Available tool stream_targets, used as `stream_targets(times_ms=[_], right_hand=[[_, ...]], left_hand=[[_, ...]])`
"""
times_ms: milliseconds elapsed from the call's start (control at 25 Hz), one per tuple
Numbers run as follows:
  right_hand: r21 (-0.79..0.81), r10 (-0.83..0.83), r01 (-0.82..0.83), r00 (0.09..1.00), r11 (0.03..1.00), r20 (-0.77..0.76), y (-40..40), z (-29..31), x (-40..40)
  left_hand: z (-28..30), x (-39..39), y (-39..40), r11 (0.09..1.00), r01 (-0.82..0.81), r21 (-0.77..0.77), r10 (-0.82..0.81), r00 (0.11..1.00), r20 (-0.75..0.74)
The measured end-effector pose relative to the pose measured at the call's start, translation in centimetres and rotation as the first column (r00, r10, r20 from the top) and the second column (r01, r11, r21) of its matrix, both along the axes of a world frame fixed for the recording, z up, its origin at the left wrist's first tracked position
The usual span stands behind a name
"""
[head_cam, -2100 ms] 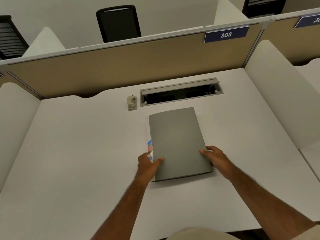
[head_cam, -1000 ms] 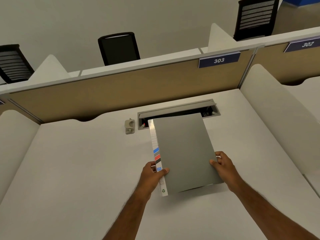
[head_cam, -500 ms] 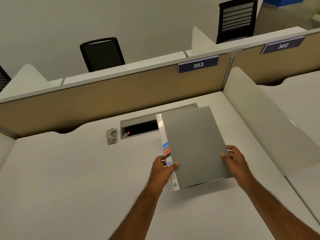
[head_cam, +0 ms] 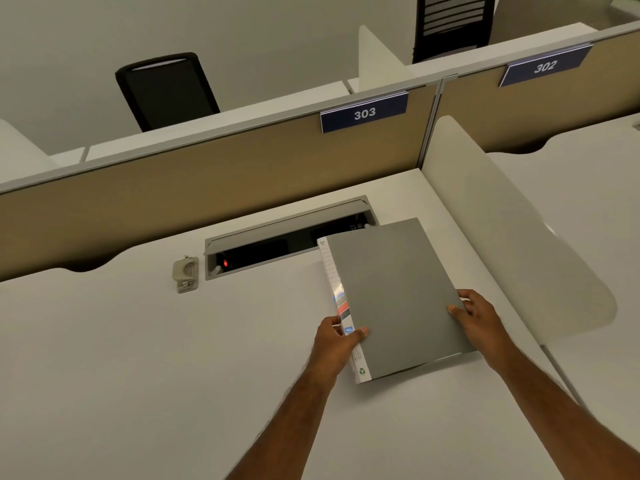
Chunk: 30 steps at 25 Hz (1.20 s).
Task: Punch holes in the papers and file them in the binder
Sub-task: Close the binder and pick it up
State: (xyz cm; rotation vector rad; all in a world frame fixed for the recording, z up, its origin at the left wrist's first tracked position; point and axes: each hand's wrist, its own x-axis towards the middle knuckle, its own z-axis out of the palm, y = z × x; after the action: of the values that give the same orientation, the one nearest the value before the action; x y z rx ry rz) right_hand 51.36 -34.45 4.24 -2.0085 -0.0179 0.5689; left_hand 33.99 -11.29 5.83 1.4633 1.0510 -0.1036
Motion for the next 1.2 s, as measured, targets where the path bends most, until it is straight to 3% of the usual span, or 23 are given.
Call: stream_targets(times_ms=[280, 880, 1200], right_hand=[[-0.069, 0.025, -0.026, 1.0, 0.997, -0.018, -0.3, -1.3, 1.4], [-0.103, 0.039, -0.031, 0.996, 0.994, 0.078, 0.4, -2.9, 3.7], [-0.36, 0.138, -0.069, 0.976, 0.93, 0.17, 0.5, -3.5, 2.9]], left_hand=[[-2.5, 1.1, -0.5, 0.999, -0.028, -0.019, 0.027, 0.998, -0.05], [-3.3, 3.3, 0.1, 0.998, -0.055, -0.014, 0.055, 0.998, -0.015], [-2.7, 2.8, 0.1, 0.999, -0.014, 0.035, 0.014, 1.0, 0.005]])
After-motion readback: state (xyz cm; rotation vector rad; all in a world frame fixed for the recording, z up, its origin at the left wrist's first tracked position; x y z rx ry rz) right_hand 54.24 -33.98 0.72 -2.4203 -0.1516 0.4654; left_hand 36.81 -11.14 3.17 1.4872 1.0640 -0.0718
